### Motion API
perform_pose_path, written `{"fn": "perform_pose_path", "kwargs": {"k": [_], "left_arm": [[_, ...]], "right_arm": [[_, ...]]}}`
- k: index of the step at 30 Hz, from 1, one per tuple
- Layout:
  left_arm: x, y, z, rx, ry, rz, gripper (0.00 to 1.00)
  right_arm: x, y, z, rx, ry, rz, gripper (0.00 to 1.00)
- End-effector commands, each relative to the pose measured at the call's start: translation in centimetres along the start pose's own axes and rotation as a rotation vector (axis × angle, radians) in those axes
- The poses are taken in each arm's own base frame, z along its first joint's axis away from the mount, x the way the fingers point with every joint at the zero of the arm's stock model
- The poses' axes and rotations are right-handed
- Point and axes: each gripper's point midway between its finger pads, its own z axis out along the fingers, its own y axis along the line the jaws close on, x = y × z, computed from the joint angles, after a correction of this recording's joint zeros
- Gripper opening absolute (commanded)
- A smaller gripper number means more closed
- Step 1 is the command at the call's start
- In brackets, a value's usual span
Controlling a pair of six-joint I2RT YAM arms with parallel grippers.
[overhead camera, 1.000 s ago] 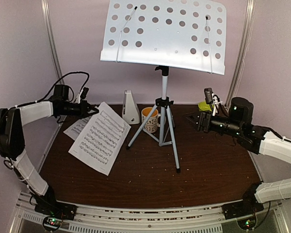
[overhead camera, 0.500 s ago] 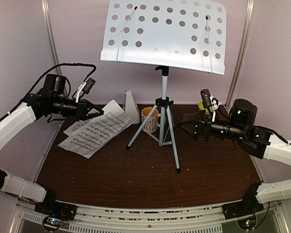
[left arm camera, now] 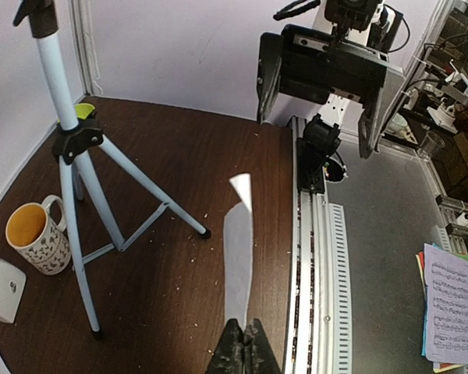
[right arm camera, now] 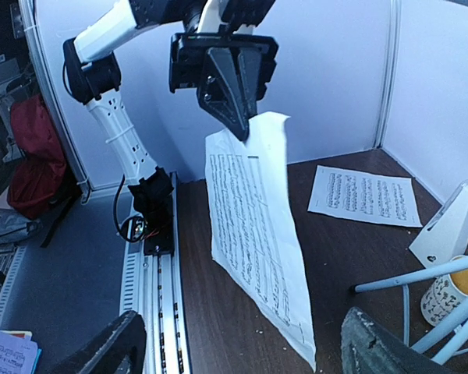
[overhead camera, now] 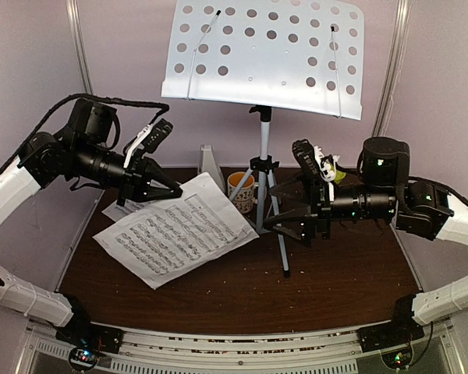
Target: Set up the instrument practice props
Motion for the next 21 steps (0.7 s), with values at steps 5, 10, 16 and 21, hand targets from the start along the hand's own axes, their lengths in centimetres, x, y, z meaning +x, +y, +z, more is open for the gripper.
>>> {"fn": "perform_pose_path", "kwargs": {"k": [5, 10, 16, 21], "left_arm": [[-0.6, -1.4, 3.2, 0.073, 0.057, 0.108, 0.0], [-1.0, -2.8, 4.3, 0.119, 0.064, 0.165, 0.0], [-1.3, -3.7, 5.7, 0.169, 0.062, 0.195, 0.0], [-1.4, -3.5, 6.4, 0.175, 0.048, 0.202, 0.0]], "right_arm": [[2.0, 1.4, 1.9, 0.013, 0.148, -0.034, 0.85], [2.3, 1.2, 3.0, 0.022, 0.156, -0.006, 0.81], [2.2, 0.6, 4.5, 0.044, 0.143, 0.01, 0.74], [2.2, 0.7, 4.6, 0.034, 0.142, -0.004, 0.39]]}}
